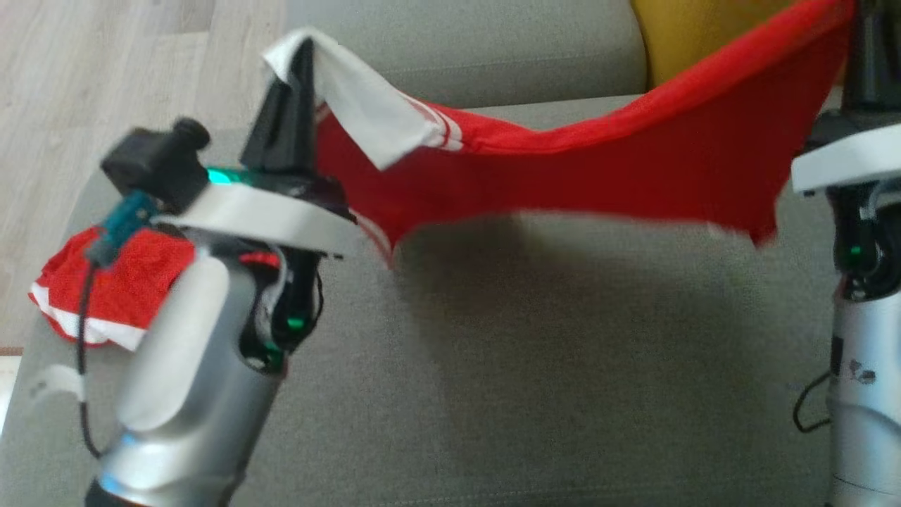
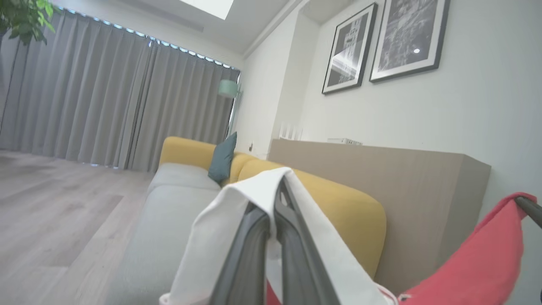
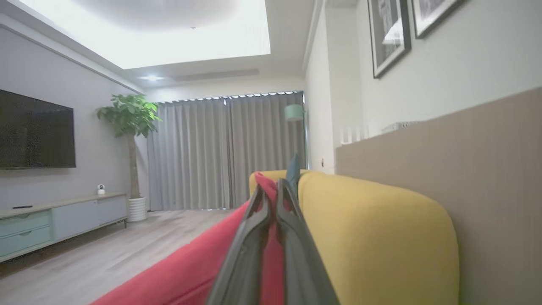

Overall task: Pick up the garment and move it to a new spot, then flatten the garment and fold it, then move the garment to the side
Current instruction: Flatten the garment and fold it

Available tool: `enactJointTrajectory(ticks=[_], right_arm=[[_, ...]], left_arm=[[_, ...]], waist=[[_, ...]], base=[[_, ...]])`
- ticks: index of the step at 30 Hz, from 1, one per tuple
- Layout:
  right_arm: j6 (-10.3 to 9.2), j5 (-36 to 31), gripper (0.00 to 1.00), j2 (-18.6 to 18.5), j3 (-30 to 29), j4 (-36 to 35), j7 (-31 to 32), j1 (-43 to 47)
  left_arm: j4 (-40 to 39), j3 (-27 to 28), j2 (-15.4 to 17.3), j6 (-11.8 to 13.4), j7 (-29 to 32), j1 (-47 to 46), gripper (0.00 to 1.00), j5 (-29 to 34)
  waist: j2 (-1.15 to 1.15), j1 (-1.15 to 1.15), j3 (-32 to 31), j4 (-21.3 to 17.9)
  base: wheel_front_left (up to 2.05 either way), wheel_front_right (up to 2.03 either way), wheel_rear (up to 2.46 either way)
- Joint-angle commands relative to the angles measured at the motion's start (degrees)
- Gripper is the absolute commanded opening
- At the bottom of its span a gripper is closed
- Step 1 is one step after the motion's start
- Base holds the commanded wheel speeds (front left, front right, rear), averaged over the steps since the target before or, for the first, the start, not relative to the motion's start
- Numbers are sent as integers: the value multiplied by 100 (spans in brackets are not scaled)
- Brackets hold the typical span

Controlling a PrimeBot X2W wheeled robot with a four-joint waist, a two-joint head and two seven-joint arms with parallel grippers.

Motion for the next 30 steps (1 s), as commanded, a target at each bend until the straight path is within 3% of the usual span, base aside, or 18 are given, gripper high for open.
enactJointTrajectory(ticks=[1, 19, 23, 30], right_arm=[[-4, 38, 0, -9, 200, -308, 68, -333], [-4, -64, 0, 45, 206, -1684, 876, -91], [-4, -49, 0, 66, 134, -1346, 1018, -373], [-4, 25, 0, -65, 456, 89, 850, -1772]], left_arm=[[-285, 296, 187, 64, 45, -409, 0, 74], [-1537, 582, 579, 558, 565, -486, 0, 197], [-1354, 631, 691, 445, 751, -837, 0, 135], [-40, 581, 889, -148, 1112, -2282, 0, 44]], waist=[[0, 0, -55, 2], [0, 0, -272, -97], [0, 0, -84, -133], [0, 0, 800, -256]], base=[[0, 0, 0], [0, 0, 0], [0, 0, 0], [0, 0, 0]])
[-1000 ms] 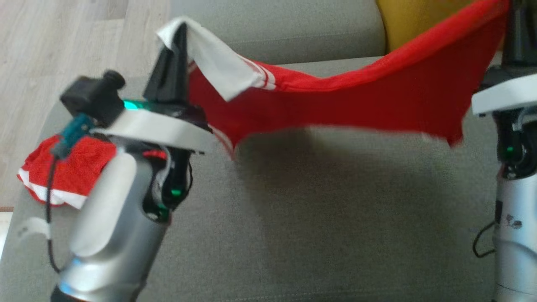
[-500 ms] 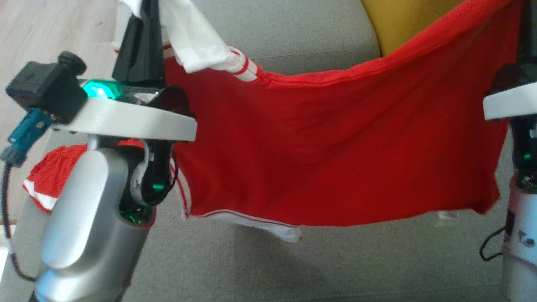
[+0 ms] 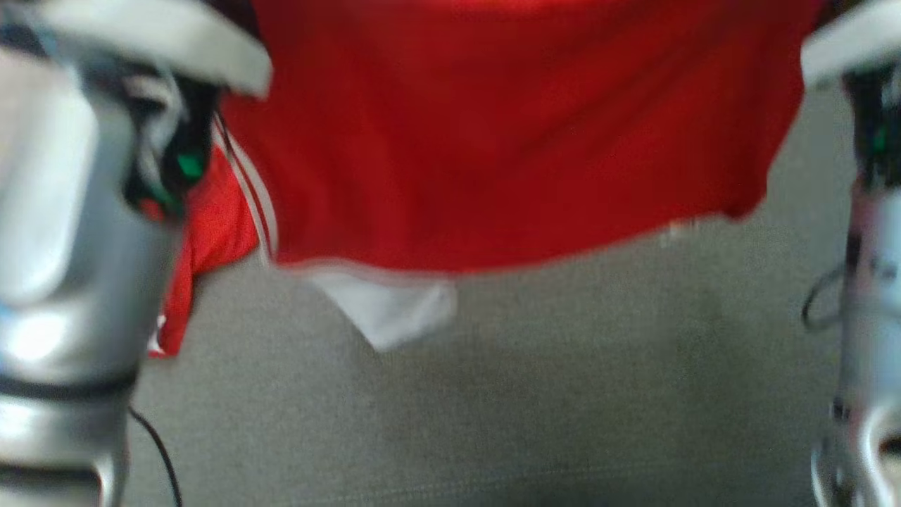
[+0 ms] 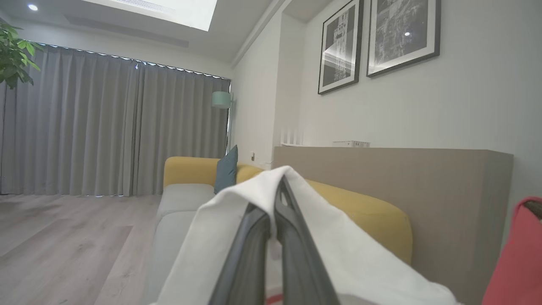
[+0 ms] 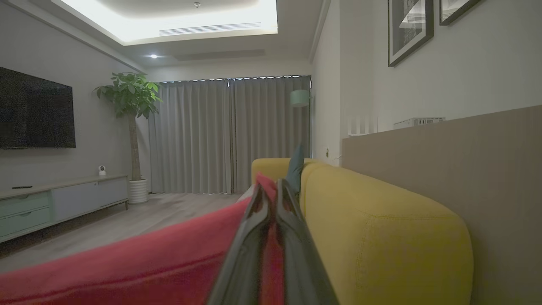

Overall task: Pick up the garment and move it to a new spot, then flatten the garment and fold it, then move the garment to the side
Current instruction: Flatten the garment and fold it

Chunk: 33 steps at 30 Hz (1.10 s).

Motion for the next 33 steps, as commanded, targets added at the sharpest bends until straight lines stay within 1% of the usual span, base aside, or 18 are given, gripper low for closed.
enactJointTrajectory(ticks=[1, 3, 5, 6, 8, 9, 10, 12, 14, 16, 18, 22, 27, 33], right_arm=[[-4, 9, 0, 22, 205, 172, -161, -782], [-4, -97, 0, 24, 410, 816, -462, -1481], [-4, -92, 0, 131, 384, 1553, -851, -2221], [-4, -242, 0, 193, 306, 2218, -1404, -2976], [-4, -430, 0, 236, 155, 2796, -2031, -3628], [-4, -492, 0, 259, 78, 3051, -2343, -3893], [-4, -492, 0, 259, 78, 3051, -2343, -3893], [-4, -576, 0, 301, 20, 3465, -2795, -4298], [-4, -614, 0, 330, -12, 3720, -2968, -4496], [-4, -602, 0, 349, 17, 3894, -3012, -4497], [-4, -549, 0, 360, 30, 3886, -3018, -4373], [-4, -350, 0, 370, 153, 4015, -3021, -3811], [-4, -94, 0, 318, 458, 4583, -3022, -2896], [-4, 267, 0, 148, 1079, 5316, -2973, -2081]], left_arm=[[184, 250, 247, -131, 50, -786, 0, 16], [747, 268, 266, -312, 55, -1377, 0, 17], [1323, 311, 263, -433, -54, -2007, 0, 67], [1851, 353, 236, -480, -316, -2666, 0, 198], [2329, 420, 129, -501, -664, -3260, 0, 262], [2547, 427, 76, -524, -853, -3507, 0, 305], [2547, 427, 76, -524, -853, -3507, 0, 305], [2924, 448, -32, -584, -1143, -3882, 0, 346], [3216, 498, -155, -652, -1305, -4084, 0, 326], [3416, 489, -260, -760, -1388, -4127, 0, 350], [3571, 433, -352, -900, -1421, -4045, 0, 384], [3716, 412, -461, -1098, -1444, -3631, 0, 443], [3695, 390, -484, -1259, -1447, -2599, 0, 616], [3704, 314, -390, -1421, -1448, -1242, 0, 683]], waist=[[0, 0, 590, -102], [0, 0, 880, -189], [0, 0, 1111, -250], [0, 0, 1322, -276], [0, 0, 1477, -248], [0, 0, 1530, -223], [0, 0, 1530, -223], [0, 0, 1612, -179], [0, 0, 1674, -126], [0, 0, 1744, -80], [0, 0, 1832, -29], [0, 0, 1927, 65], [0, 0, 1832, 171], [0, 0, 1502, 304]], base=[[0, 0, 0], [0, 0, 0], [0, 0, 0], [0, 0, 0], [0, 0, 0], [0, 0, 0], [0, 0, 0], [0, 0, 0], [0, 0, 0], [0, 0, 0], [0, 0, 0], [0, 0, 0], [0, 0, 0], [0, 0, 0]])
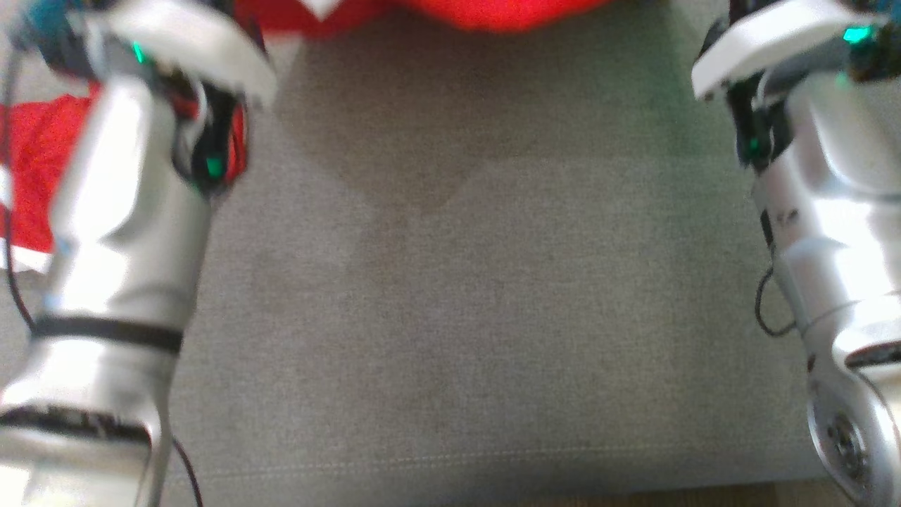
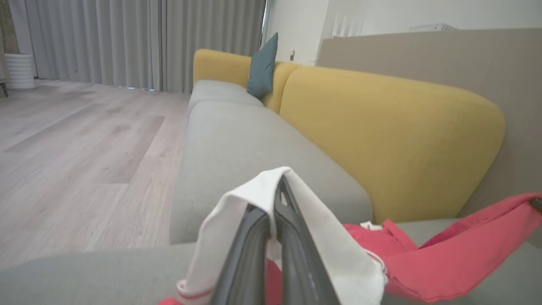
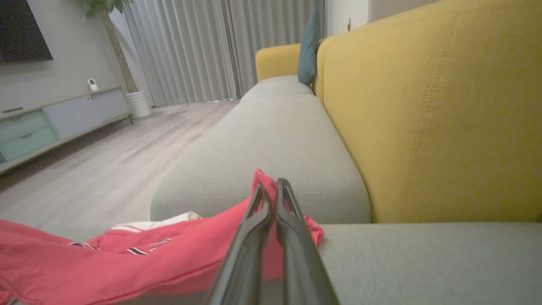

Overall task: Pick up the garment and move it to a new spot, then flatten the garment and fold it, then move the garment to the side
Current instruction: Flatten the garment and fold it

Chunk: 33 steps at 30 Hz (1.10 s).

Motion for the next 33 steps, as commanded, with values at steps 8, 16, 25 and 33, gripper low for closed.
enactJointTrajectory(ticks=[8, 16, 25, 33], right_arm=[[-4, 651, 0, -428, 1054, 91, 484, 761], [-4, 1265, 0, -1098, 1978, -139, 1370, 1587], [-4, 1857, 0, -1617, 2648, -611, 2212, 2193], [-4, 2443, 0, -2193, 3065, -1125, 3138, 2704]], left_arm=[[-315, -315, 429, -135, -28, 1401, 0, 37], [-876, -808, 684, -158, 275, 2549, 0, -214], [-1665, -1194, 975, -161, 755, 3302, 0, -385], [-2670, -1424, 1487, -162, 1476, 4107, 0, -657]], waist=[[0, 0, -674, 216], [0, 0, -1135, 244], [0, 0, -1493, 230], [0, 0, -1848, 161]], base=[[0, 0, 0], [0, 0, 0], [0, 0, 0], [0, 0, 0]])
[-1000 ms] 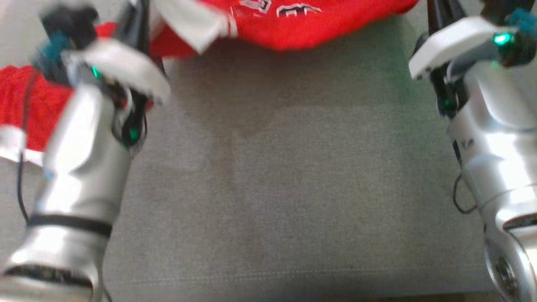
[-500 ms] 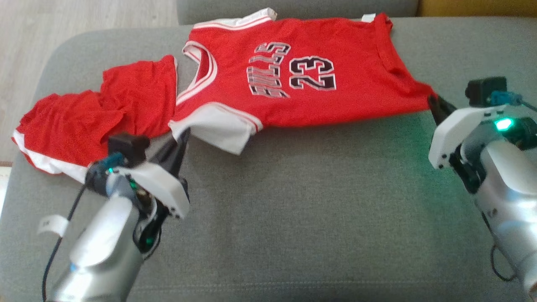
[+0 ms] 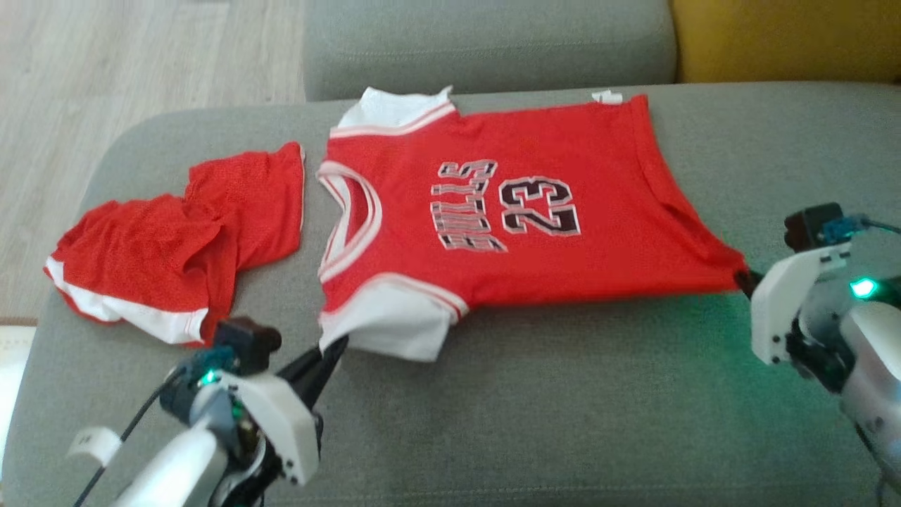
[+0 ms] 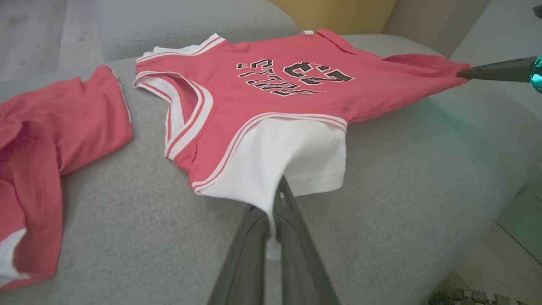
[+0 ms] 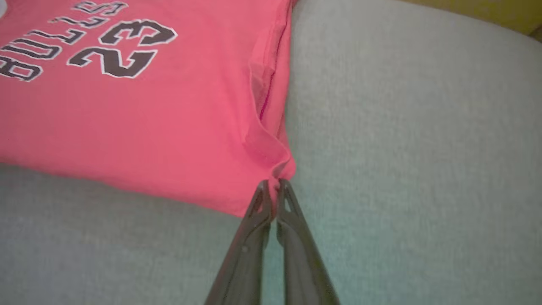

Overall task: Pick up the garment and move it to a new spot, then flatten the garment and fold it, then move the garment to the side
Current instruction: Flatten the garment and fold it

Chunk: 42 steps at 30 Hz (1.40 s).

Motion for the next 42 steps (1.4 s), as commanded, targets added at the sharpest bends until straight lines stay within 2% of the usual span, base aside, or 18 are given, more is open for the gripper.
enactJointTrajectory(ticks=[1, 9, 12, 16, 22, 28, 34, 42], right_arm=[[-4, 88, 0, -200, 72, -197, 93, 24], [-4, 688, 0, -815, 188, -970, 1246, 500], [-4, 844, 0, -998, 87, -1258, 1600, 642], [-4, 819, 0, -1088, -194, -1527, 1763, 651], [-4, 524, 0, -955, -641, -1702, 1909, 441], [-4, 49, 0, -711, -1090, -1621, 1864, 42], [-4, -559, 0, -295, -1343, -1349, 1702, -612], [-4, -1150, 0, 124, -1278, -738, 1441, -1222]], left_arm=[[-282, 232, 244, -33, 56, -190, 0, -44], [-1452, 201, 852, 93, 902, 508, 0, -374], [-1840, 235, 981, 178, 1121, 642, 0, -496], [-2184, 317, 1035, 298, 1247, 550, 0, -518], [-2244, 360, 1008, 321, 1293, 90, 0, -364], [-1896, 394, 867, 249, 1278, -601, 0, -258], [-1109, 233, 738, 84, 1259, -1613, 0, -43], [31, -188, 544, -15, 1034, -2615, 0, 138]], waist=[[0, 0, -52, -26], [0, 0, -162, -58], [0, 0, -146, -53], [0, 0, -61, -53], [0, 0, 211, -58], [0, 0, 605, -65], [0, 0, 1230, -103], [0, 0, 1756, -118]], base=[[0, 0, 0], [0, 0, 0], [0, 0, 0], [0, 0, 0], [0, 0, 0], [0, 0, 0], [0, 0, 0], [0, 0, 0]])
